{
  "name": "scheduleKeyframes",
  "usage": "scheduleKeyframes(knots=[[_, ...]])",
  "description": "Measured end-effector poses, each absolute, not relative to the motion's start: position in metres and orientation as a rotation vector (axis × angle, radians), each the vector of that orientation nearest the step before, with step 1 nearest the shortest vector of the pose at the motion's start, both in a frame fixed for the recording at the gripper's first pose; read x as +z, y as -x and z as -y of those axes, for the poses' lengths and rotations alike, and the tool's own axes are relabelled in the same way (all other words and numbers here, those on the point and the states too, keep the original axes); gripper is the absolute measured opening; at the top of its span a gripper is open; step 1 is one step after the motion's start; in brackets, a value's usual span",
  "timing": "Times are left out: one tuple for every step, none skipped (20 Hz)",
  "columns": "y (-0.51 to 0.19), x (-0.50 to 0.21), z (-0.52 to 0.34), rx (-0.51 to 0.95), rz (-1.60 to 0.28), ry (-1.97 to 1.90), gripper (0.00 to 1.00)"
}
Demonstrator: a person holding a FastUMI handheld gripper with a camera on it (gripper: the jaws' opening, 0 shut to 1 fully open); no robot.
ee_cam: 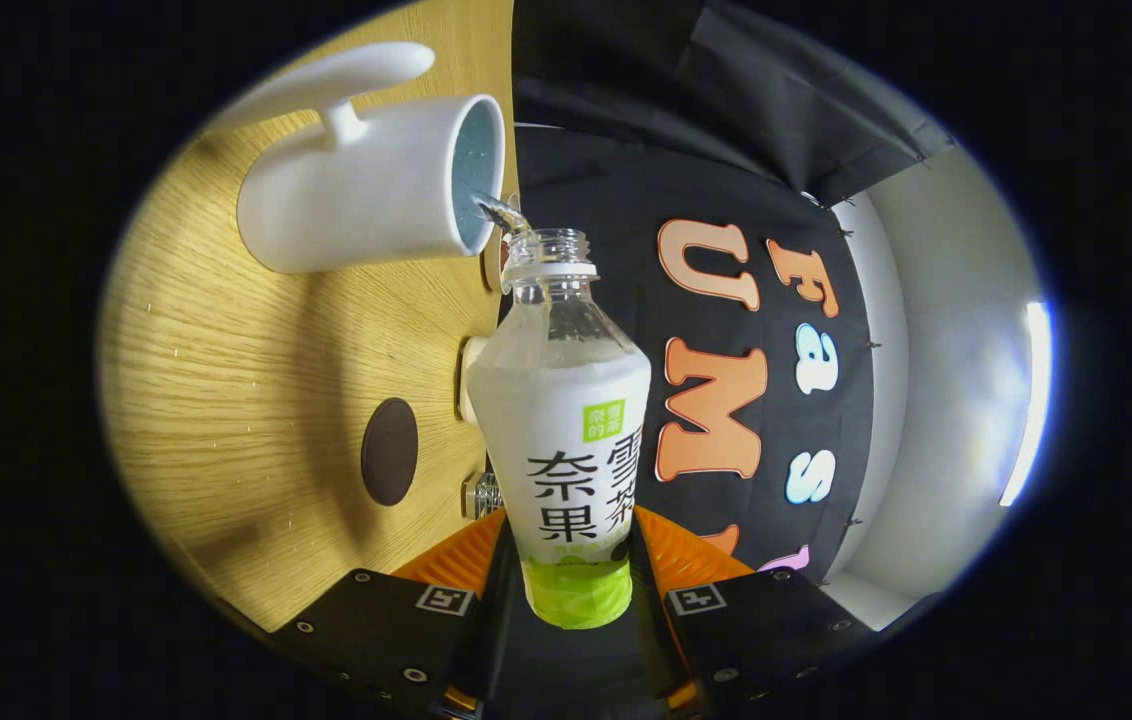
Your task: Take the bottle from table, then pour the juice into the cup, finally place the bottle on the coaster
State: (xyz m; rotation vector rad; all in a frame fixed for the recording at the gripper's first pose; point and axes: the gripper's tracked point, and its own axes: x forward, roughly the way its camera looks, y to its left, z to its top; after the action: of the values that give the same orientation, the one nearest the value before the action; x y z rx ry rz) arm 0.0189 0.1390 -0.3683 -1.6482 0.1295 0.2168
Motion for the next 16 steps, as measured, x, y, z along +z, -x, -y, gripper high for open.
scheduleKeyframes(knots=[[-0.0199,-0.3683,-0.1389,0.215,-0.125,1.651,0.56],[-0.0196,-0.3680,-0.1392,0.212,-0.121,1.655,0.56],[-0.0199,-0.3680,-0.1392,0.210,-0.114,1.659,0.56],[-0.0192,-0.3677,-0.1401,0.207,-0.107,1.665,0.56],[-0.0195,-0.3680,-0.1405,0.205,-0.101,1.670,0.56],[-0.0186,-0.3689,-0.1412,0.204,-0.096,1.674,0.56],[-0.0189,-0.3688,-0.1420,0.204,-0.090,1.677,0.56],[-0.0182,-0.3683,-0.1427,0.203,-0.086,1.680,0.56],[-0.0185,-0.3682,-0.1431,0.202,-0.080,1.685,0.56],[-0.0182,-0.3678,-0.1432,0.199,-0.074,1.690,0.56],[-0.0187,-0.3681,-0.1428,0.197,-0.067,1.695,0.56],[-0.0175,-0.3684,-0.1441,0.195,-0.062,1.699,0.56],[-0.0178,-0.3683,-0.1443,0.194,-0.058,1.702,0.56],[-0.0173,-0.3680,-0.1449,0.195,-0.053,1.705,0.56],[-0.0181,-0.3669,-0.1451,0.195,-0.048,1.710,0.56],[-0.0168,-0.3659,-0.1466,0.196,-0.043,1.714,0.56]])
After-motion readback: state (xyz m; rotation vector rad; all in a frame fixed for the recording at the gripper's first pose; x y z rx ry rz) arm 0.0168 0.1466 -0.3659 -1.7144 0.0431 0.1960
